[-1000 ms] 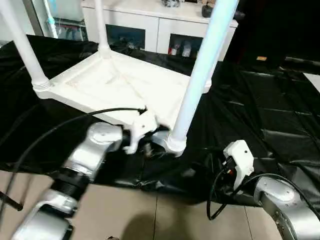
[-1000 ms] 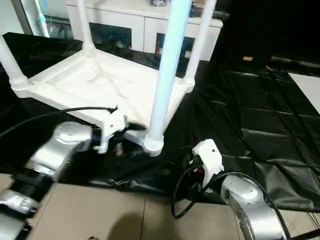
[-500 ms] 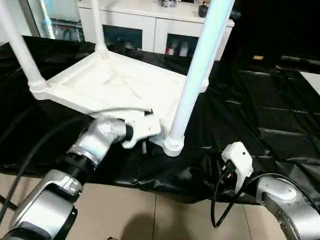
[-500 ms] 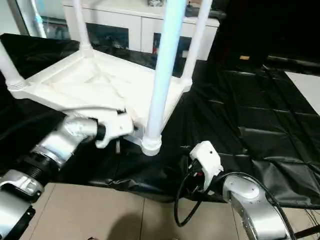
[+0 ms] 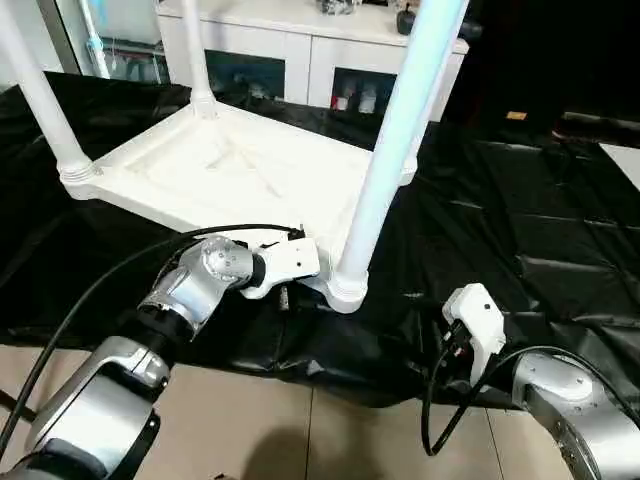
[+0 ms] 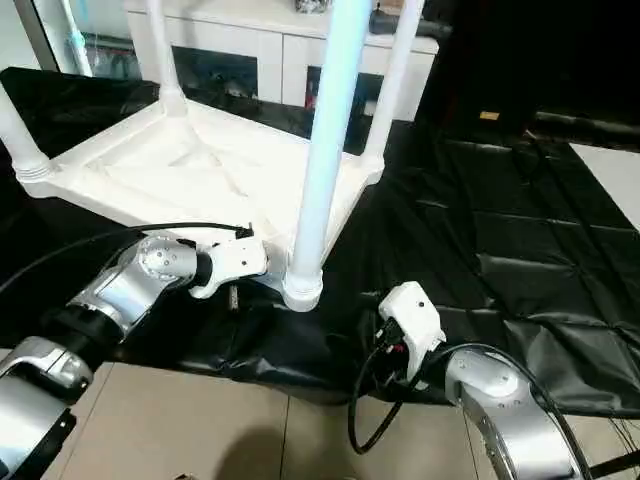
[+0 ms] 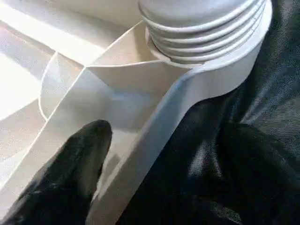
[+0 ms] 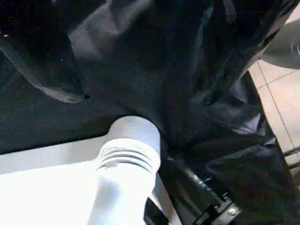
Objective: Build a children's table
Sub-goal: Rotate table base
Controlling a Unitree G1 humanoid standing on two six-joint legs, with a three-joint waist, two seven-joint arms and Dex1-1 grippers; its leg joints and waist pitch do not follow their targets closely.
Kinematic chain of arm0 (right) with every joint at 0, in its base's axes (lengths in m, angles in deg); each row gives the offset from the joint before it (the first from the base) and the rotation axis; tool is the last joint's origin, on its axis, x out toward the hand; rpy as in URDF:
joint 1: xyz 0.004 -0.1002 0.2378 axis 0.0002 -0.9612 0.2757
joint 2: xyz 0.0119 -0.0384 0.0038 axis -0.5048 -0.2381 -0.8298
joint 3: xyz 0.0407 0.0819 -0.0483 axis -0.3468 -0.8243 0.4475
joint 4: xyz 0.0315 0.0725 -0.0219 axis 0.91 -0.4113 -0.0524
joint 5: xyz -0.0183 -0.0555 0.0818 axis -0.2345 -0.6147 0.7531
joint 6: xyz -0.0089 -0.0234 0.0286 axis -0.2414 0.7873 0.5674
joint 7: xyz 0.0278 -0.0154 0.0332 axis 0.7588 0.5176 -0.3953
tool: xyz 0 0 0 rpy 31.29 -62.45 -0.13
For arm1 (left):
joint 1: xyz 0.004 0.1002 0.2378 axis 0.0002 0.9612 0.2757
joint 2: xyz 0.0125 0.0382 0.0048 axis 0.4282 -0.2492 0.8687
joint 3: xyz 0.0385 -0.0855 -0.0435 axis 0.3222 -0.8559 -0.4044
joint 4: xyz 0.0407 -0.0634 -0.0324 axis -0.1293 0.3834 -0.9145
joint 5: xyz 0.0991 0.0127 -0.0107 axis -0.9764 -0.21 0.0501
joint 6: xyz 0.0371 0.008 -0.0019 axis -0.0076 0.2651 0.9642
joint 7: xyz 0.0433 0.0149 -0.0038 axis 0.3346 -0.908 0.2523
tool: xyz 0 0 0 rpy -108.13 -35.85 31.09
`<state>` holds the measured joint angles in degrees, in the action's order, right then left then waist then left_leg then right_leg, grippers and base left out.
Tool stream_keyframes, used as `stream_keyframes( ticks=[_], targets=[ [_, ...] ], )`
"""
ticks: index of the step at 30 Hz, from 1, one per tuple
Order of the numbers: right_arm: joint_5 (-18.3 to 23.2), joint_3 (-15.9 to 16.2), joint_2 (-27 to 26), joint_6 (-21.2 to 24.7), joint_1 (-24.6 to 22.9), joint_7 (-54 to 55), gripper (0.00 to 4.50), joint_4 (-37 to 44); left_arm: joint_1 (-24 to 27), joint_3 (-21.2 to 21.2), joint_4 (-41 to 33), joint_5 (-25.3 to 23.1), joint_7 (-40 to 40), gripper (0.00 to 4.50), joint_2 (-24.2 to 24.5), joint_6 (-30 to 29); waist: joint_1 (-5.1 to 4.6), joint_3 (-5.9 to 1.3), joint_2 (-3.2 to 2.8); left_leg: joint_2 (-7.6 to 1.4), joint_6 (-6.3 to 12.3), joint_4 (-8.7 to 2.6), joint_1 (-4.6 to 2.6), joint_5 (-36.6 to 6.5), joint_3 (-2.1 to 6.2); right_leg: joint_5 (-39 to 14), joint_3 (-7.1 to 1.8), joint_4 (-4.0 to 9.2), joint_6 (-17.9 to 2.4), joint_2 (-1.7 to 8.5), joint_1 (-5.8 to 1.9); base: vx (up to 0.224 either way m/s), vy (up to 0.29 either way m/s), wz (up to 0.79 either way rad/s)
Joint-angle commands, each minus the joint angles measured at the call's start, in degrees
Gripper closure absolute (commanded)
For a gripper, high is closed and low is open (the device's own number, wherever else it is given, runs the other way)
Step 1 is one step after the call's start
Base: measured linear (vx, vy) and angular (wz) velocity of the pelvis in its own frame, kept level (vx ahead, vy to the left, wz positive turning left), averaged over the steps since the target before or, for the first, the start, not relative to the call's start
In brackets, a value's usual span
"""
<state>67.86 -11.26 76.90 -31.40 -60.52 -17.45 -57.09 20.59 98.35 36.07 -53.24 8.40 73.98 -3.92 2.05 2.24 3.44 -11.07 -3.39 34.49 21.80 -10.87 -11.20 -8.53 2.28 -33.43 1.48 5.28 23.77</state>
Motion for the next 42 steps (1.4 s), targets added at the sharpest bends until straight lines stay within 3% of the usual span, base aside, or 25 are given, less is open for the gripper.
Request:
stream_keyframes(
  ticks=[1, 5, 6, 8, 9, 11, 20, 23, 30, 35, 38, 42],
  targets=[
    [-0.8, 0.1, 1.1, 0.1, 0.4, -0.4, 0.61, 0.9, -0.4, 1.3, 2.0, -1.9, 0.9, 0.65, 0.0, 0.2, 0.15, -3.04, -0.24, -2.07, 0.18, -4.91, -1.05, -19.1, 1.29, -20.7, -1.50, 4.11, -9.5, 2.52, -2.07, 0.000, 0.000, 0.00],
    [-1.3, 0.5, 1.4, -0.2, 0.3, -0.5, 0.61, 1.0, -0.5, 3.1, 2.1, -3.4, 3.0, 0.81, 0.7, 1.5, 0.05, -3.07, -0.33, -2.05, -0.06, -4.94, -1.04, -19.8, 1.36, -20.8, -1.51, 4.15, -9.4, 2.55, -2.04, 0.000, 0.000, 0.00],
    [-1.3, 0.5, 1.5, -0.3, 0.3, -0.4, 0.61, 1.1, -0.5, 3.2, 2.2, -3.5, 3.4, 1.09, 0.7, 1.6, 0.05, -3.10, -0.32, -2.05, 0.01, -4.95, -0.98, -19.4, 1.38, -20.5, -1.51, 4.10, -9.5, 2.59, -2.12, 0.000, 0.000, 0.00],
    [-1.4, 0.4, 1.6, -0.4, 0.2, -0.3, 0.61, 1.2, -0.2, 3.7, 1.8, -3.5, 4.8, 1.19, 0.9, 1.1, 0.10, -3.18, -0.38, -2.13, 0.15, -4.87, -1.09, -18.5, 1.29, -18.3, -1.58, 3.87, -10.3, 2.55, -2.06, 0.000, 0.000, 0.00],
    [-1.4, 0.4, 1.6, -0.4, 0.1, -0.2, 0.61, 1.3, 0.0, 3.8, 1.5, -3.5, 5.6, 1.20, 1.1, 0.9, 0.17, -3.22, -0.87, -2.13, 0.10, -4.90, -1.08, -18.2, 1.35, -17.4, -1.60, 3.71, -10.6, 2.56, -2.14, 0.000, 0.000, 0.00],
    [-1.4, 0.3, 1.7, -0.4, 0.1, -0.1, 0.61, 1.4, 0.2, 4.0, 1.1, -3.6, 6.7, 1.53, 1.4, 0.8, 0.10, -3.23, -0.56, -2.12, 0.52, -4.86, -1.06, -17.4, 1.19, -14.9, -1.58, 3.54, -11.5, 2.47, -2.26, 0.000, 0.000, 0.00],
    [-1.4, -0.1, 2.7, -1.2, 0.0, -0.5, 0.61, 0.9, 2.8, 3.2, -6.9, 0.9, 19.0, 2.02, 4.7, -2.4, 0.05, -3.40, -0.74, -2.18, 1.47, -4.72, -1.17, -14.4, 0.95, -9.4, -1.68, 2.66, -14.1, 2.44, -2.63, 0.000, 0.000, 0.00],
    [-1.6, 0.0, 3.0, -1.6, 0.7, -0.8, 0.61, 0.2, 2.9, 3.0, -8.2, 1.4, 20.6, 2.35, 4.9, -3.4, 0.10, -3.29, -0.84, -2.20, 1.34, -4.81, -1.33, -15.0, 0.88, -10.3, -1.73, 2.76, -14.1, 2.43, -2.56, 0.000, 0.000, 0.00],
    [-1.9, 0.3, 3.3, -2.1, 1.5, -0.9, 0.61, -0.6, 3.1, 3.3, -9.0, -0.2, 20.4, 2.78, 5.4, -4.3, -0.01, -2.87, -0.76, -2.20, -0.55, -5.19, -1.70, -21.0, 1.17, -20.5, -1.75, 3.88, -10.9, 2.62, -2.19, 0.000, 0.000, 0.00],
    [-2.1, 0.3, 3.5, -2.2, 1.5, -1.3, 0.61, -0.7, 3.3, 2.8, -10.9, 0.7, 22.3, 3.18, 5.7, -7.0, -0.10, -3.06, -0.71, -2.19, -0.27, -5.20, -1.46, -18.7, 1.14, -17.4, -1.78, 3.57, -11.4, 2.58, -2.42, 0.000, 0.000, 0.00],
    [-2.3, 0.2, 3.4, -2.3, 1.8, -1.2, 0.61, -1.0, 3.2, 1.7, -10.6, 0.3, 19.8, 3.39, 4.8, -12.3, -0.12, -3.09, -0.84, -2.23, 0.04, -5.12, -1.53, -17.8, 1.05, -15.4, -1.79, 3.37, -12.4, 2.49, -2.40, 0.000, 0.000, 0.00],
    [-2.6, 0.2, 3.1, -2.5, 2.1, -0.6, 0.61, -1.4, 3.4, 0.9, -9.6, -0.9, 15.9, 3.54, 3.7, -16.1, -0.23, -2.98, -0.66, -2.07, 0.41, -5.07, -1.42, -18.5, 1.01, -17.4, -1.79, 3.57, -12.0, 2.47, -2.44, 0.000, 0.000, 0.00]
  ],
)
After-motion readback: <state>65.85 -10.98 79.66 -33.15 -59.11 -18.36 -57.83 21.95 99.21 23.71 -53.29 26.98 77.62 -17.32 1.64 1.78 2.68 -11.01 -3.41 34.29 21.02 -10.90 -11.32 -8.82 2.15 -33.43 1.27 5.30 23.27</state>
